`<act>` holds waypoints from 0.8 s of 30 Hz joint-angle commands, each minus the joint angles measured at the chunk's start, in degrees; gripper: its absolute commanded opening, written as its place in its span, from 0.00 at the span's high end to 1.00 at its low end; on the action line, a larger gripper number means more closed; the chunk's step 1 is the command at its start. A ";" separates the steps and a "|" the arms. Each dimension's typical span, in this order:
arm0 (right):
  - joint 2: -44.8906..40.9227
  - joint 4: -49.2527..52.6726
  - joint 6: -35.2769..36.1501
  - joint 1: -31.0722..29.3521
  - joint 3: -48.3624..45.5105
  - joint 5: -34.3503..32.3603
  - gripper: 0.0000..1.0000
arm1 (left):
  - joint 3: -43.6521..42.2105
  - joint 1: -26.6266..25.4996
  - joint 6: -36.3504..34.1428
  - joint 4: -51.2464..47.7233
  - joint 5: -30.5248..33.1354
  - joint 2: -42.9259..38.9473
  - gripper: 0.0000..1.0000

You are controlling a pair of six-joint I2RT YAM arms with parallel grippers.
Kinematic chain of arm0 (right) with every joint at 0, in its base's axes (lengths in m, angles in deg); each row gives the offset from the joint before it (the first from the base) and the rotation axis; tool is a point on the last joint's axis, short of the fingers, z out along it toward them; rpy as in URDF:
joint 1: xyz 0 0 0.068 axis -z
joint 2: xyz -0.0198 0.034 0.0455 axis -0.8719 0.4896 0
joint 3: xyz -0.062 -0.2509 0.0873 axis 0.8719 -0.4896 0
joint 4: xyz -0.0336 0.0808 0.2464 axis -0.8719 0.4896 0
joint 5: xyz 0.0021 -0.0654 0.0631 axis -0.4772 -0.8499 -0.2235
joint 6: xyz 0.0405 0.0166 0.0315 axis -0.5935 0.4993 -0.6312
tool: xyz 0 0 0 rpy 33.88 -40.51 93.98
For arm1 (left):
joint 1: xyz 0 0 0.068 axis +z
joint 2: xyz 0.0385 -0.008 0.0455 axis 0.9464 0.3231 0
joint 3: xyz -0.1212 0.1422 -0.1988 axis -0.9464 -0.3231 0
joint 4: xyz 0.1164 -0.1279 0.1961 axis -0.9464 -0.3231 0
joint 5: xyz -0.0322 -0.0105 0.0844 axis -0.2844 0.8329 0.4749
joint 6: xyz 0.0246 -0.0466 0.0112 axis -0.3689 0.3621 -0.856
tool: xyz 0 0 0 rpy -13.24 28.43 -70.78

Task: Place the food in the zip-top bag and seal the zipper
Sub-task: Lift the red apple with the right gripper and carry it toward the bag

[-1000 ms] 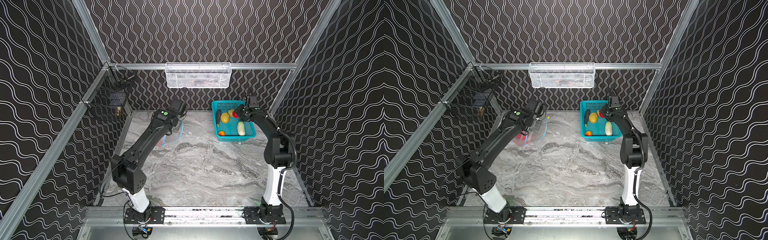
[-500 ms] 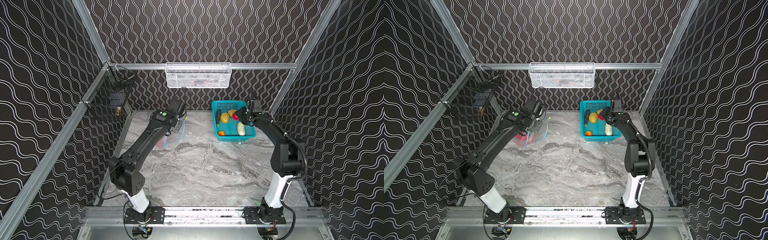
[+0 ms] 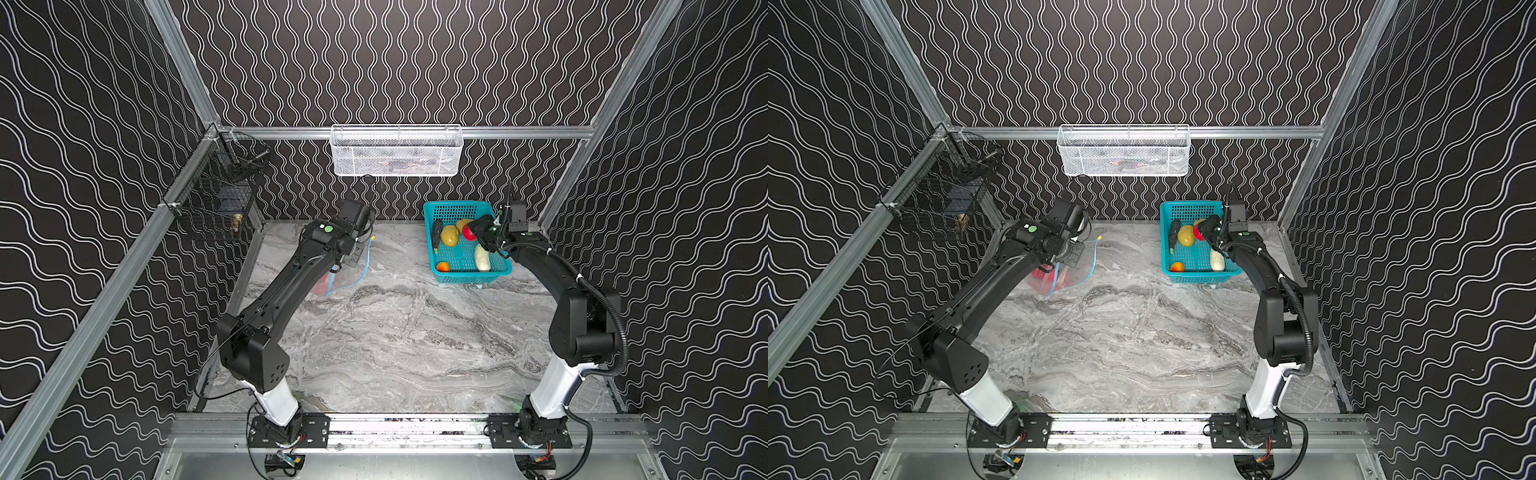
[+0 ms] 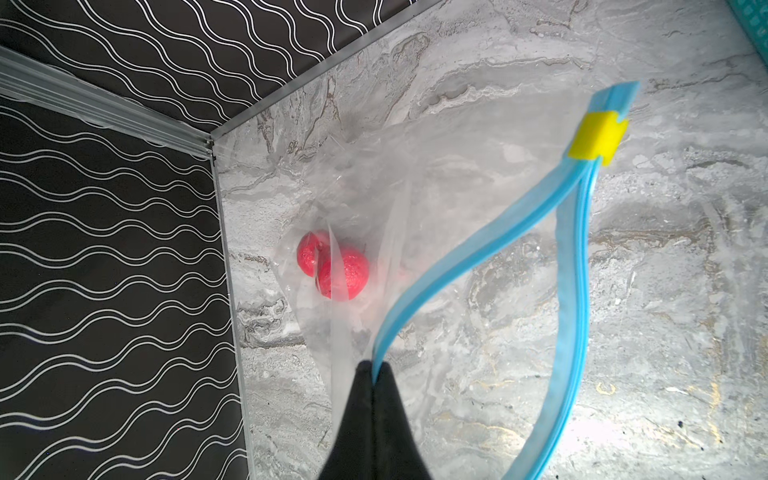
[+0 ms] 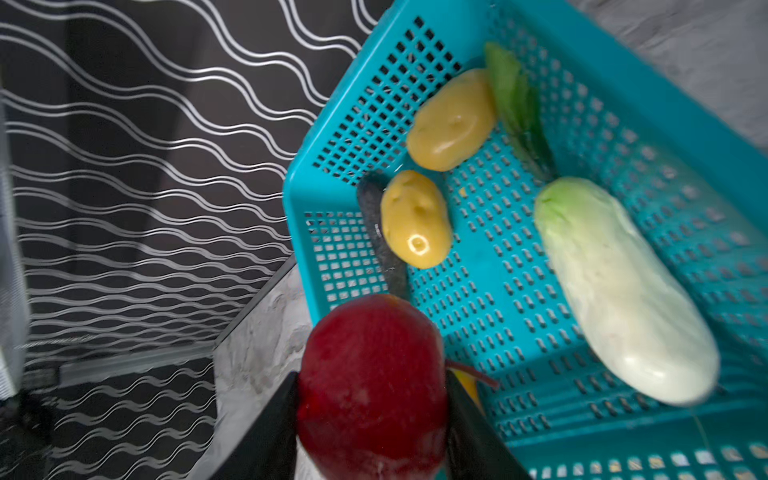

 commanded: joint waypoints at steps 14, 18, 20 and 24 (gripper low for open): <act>-6.14 -5.30 4.89 -6.99 -5.06 2.37 0.48 | 3.22 0.06 1.15 -1.24 1.12 3.71 1.00; -6.34 -10.87 4.79 -7.82 -7.64 6.45 0.48 | 3.46 -0.04 1.13 -1.30 2.37 4.17 1.00; -6.15 -11.30 5.42 -8.66 -7.55 7.38 0.48 | 3.15 -0.05 1.08 -1.16 2.58 3.88 1.00; -6.50 -13.11 6.42 -10.65 -7.63 9.42 0.47 | 2.47 -0.04 0.93 -0.80 2.53 3.51 1.00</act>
